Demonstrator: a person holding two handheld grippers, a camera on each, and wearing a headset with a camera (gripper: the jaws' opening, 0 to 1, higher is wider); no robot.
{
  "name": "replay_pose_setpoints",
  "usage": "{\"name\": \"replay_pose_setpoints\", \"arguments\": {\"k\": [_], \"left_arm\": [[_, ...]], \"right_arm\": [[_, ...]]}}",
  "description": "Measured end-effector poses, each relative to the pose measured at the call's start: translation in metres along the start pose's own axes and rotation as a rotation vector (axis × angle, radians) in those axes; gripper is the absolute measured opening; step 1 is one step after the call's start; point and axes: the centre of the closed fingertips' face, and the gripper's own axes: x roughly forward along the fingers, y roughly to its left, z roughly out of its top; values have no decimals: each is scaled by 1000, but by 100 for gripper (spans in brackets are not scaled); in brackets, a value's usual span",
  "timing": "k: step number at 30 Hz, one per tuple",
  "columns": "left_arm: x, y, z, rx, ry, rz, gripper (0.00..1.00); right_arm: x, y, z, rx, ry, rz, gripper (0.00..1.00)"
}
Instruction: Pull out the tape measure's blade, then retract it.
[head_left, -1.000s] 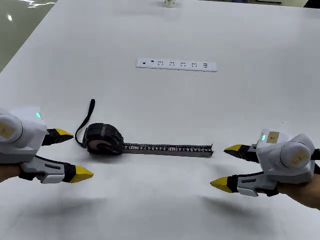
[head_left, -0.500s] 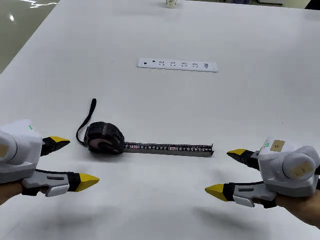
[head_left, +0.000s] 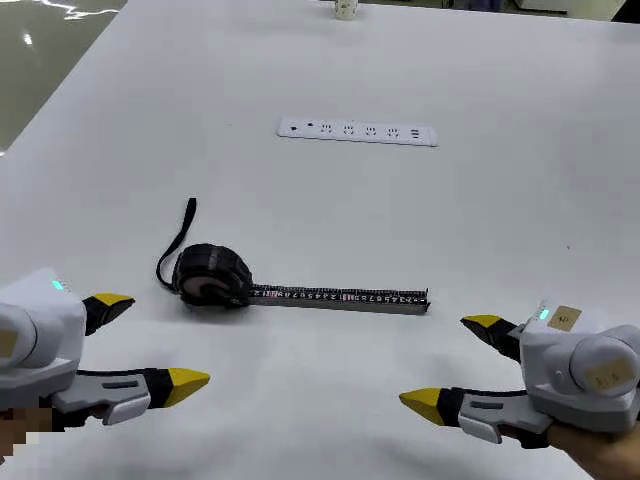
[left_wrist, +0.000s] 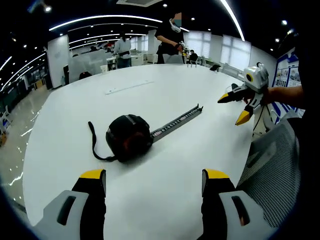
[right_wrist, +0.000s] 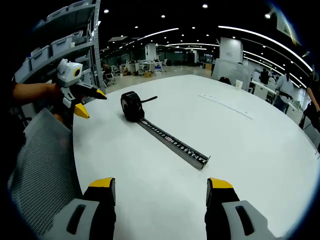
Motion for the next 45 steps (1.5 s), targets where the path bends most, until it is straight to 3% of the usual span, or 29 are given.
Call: {"name": "replay_pose_setpoints", "arguments": {"k": [19, 32, 45], "left_arm": [[-8, -13, 2, -58, -64, 91, 86], [-6, -27, 6, -77, -92, 92, 93], [-6, -38, 9, -97, -113, 100, 99]], "right_arm": [[-3, 14, 6, 100, -50, -63, 86], [-3, 23, 14, 122, -90, -92, 96], [-5, 30, 16, 135, -109, -126, 99]]}}
